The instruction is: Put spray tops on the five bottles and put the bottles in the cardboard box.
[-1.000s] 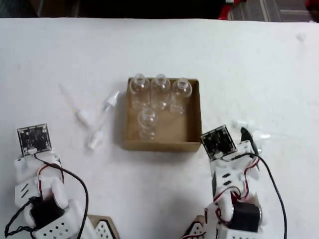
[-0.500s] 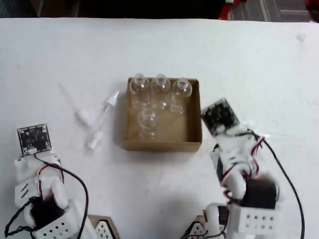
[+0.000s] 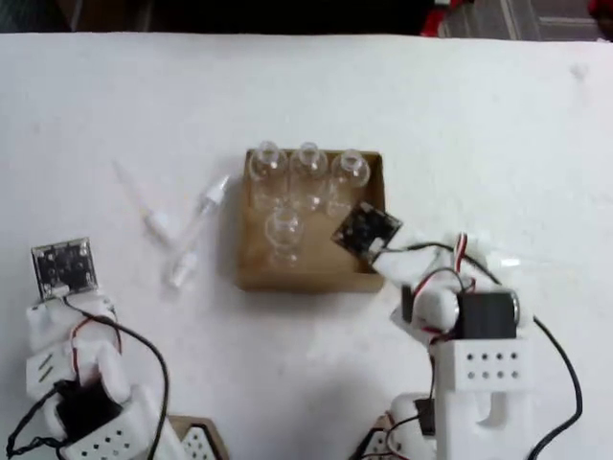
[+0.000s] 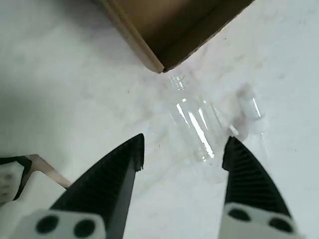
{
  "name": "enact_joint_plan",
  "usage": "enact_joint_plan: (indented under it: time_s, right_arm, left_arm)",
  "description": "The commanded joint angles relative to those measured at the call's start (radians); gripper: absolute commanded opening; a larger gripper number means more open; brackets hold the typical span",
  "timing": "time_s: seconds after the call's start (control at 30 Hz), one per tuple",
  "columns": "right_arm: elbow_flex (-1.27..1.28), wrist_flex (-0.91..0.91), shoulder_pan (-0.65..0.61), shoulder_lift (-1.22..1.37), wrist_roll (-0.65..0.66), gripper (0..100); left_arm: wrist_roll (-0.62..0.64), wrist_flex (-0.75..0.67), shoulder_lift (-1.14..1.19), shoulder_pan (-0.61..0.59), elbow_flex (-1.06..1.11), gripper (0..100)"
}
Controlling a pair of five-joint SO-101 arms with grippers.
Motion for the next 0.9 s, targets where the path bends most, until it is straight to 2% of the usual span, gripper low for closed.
enact_joint_plan:
  time_s: [0.0,0.13,0.5,0.67,0.87]
  right_arm:
    - [-0.028,0.002,-0.008,0.031,0.040,25.8]
    - [-0.025,0.008,0.001,0.051,0.146,25.8]
    - [0.021,-0.084,-0.019,0.163,0.158,25.9]
    - [0.057,-0.101,-0.079,0.200,0.233,25.8]
    - [0.100,-0.208,-0.044,0.268,0.239,25.8]
  left_arm:
    - [0.014,-0.020,-0.013,-0.012,-0.002,2]
    - [0.012,-0.020,-0.013,-0.012,-0.002,2]
    - [0.009,-0.028,-0.013,-0.010,0.012,2]
    - [0.009,-0.028,-0.013,-0.010,0.012,2]
    - [0.009,-0.028,-0.013,-0.010,0.014,2]
